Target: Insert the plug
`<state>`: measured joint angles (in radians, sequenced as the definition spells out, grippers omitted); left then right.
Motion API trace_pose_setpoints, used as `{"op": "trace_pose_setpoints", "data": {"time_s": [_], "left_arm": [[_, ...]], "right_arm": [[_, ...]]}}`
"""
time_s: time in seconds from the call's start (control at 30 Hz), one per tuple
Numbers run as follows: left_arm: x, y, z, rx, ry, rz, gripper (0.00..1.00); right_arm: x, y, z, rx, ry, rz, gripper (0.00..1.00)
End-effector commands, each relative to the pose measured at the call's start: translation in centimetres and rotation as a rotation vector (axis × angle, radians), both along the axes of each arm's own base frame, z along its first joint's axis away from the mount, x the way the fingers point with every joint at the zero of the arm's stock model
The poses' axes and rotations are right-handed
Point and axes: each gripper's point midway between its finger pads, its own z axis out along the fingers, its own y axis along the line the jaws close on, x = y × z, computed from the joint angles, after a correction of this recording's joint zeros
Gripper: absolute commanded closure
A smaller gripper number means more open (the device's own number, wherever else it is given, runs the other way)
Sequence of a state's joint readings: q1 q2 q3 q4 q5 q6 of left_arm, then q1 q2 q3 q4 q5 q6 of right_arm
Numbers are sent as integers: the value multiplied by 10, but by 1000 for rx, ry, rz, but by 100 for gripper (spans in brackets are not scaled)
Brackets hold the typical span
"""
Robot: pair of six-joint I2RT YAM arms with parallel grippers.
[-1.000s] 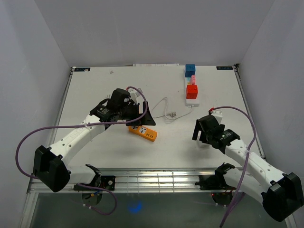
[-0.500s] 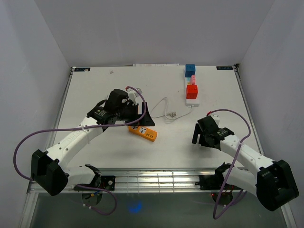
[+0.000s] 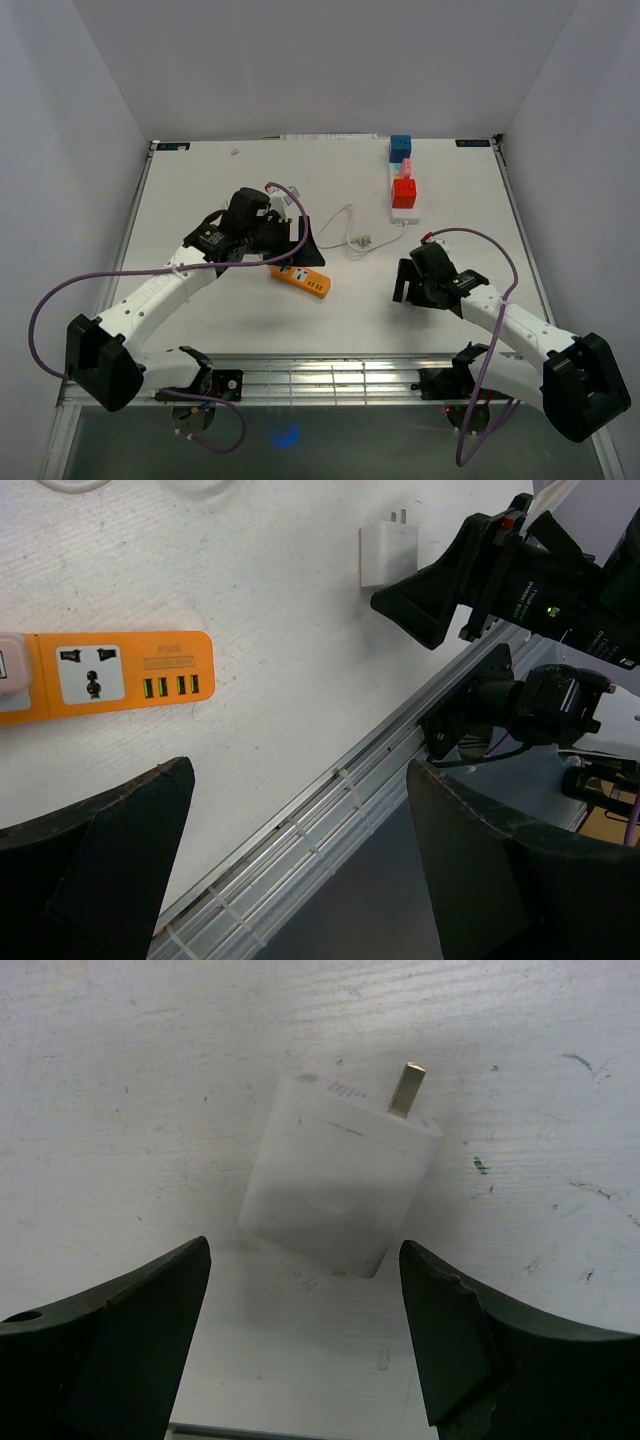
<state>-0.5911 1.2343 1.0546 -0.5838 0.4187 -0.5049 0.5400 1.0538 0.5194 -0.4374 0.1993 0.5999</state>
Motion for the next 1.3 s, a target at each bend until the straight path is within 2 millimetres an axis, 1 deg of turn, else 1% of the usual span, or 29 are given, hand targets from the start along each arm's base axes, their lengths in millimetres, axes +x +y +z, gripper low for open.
{"op": "trace_pose_setpoints", "data": {"time_s": [0.0,0.13,0.33,0.4,0.47,0.5,0.53,0.6,0.63,0.7,0.77,0.87,0.9,0.93,0.97,1.0,1.03,1.1,1.17,1.23,1.27], "left_arm": [[0,2,1,8,-7,-1,2],[1,4,0,17,-9,8,2],[7,8,-5,43,-28,38,2],[9,8,-5,46,-35,41,2],[9,8,-3,42,-42,41,2],[9,8,-3,42,-46,39,2],[9,8,-2,42,-49,34,2],[9,7,-2,37,-55,30,2],[8,6,-2,32,-54,20,2],[7,4,-1,18,-71,-2,2],[6,1,2,-1,-108,-30,2],[4,-4,9,-67,-177,-47,2],[6,-9,18,-110,-216,-51,2],[2,-9,15,-129,-220,-55,2],[-2,-13,16,-161,-208,-50,2],[0,-17,23,-203,-244,-44,2],[-3,-18,19,-214,-235,-38,2],[-1,-24,23,-240,-252,-3,2],[1,-31,25,-231,-294,27,2],[2,-39,26,-227,-327,35,2],[-6,-49,22,-224,-330,9,2]], "right_arm": [[15,0,10,-16,-48,-29,18],[22,-5,5,-52,-47,-70,18],[38,-4,9,-54,-84,-133,18],[42,-3,10,-56,-89,-136,19],[44,-5,9,-76,-87,-135,25],[43,-5,9,-83,-87,-132,31],[44,-6,9,-87,-88,-131,34],[44,-6,11,-88,-93,-125,48],[43,-5,12,-79,-96,-120,50],[44,-4,16,-66,-103,-118,58],[45,2,23,-32,-118,-107,59],[50,15,41,40,-142,-94,59],[52,21,46,71,-146,-96,59],[54,31,57,121,-157,-81,59],[56,35,63,148,-162,-81,59],[58,39,69,176,-167,-91,59],[61,46,82,232,-184,-109,59],[67,54,99,299,-211,-137,62],[72,60,120,383,-223,-203,63],[74,64,132,440,-218,-252,72],[78,68,144,497,-211,-305,72]]}}
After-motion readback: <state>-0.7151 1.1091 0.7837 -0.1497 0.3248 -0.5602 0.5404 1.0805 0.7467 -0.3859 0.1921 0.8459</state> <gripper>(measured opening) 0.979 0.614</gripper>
